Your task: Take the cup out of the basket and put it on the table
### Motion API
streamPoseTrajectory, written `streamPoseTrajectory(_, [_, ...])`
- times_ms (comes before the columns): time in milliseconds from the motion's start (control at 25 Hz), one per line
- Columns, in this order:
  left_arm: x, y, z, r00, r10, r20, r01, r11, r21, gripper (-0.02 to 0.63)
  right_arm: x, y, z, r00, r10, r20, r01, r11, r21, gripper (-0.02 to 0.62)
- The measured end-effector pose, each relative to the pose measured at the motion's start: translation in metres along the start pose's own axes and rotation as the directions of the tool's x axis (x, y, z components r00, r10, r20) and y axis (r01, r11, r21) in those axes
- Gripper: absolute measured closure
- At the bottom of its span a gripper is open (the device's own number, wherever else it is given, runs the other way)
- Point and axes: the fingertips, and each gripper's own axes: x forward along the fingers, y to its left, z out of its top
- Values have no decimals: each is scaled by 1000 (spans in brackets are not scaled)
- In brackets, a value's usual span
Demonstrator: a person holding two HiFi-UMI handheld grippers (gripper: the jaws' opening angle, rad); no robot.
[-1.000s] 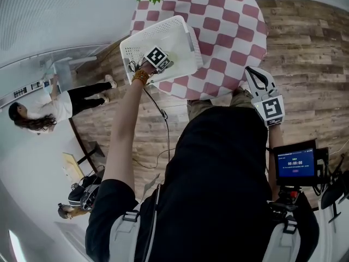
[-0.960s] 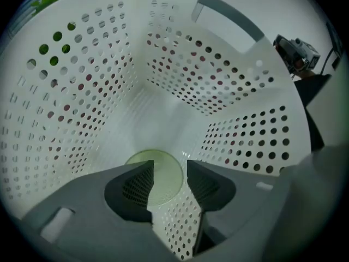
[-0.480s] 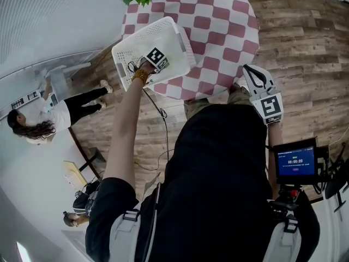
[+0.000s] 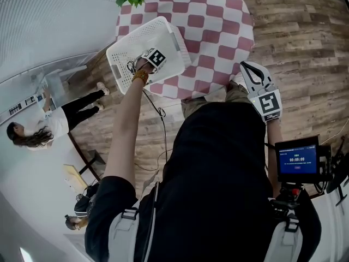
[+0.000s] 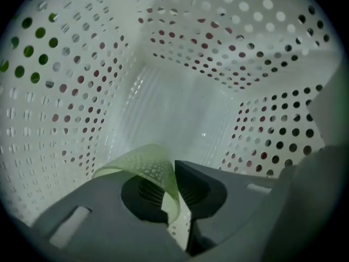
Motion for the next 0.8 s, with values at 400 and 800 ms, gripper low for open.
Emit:
streamPoseTrajectory(400, [-4,7,-2,998,60,12,-60,998,23,574,1,1,1,1000,8,5,-8,1000,-4,584])
streamPoseTrajectory(800, [-24,15,-5,997,75,33,-76,997,8,574,6,4,6,999,32,18,-32,999,-21,586])
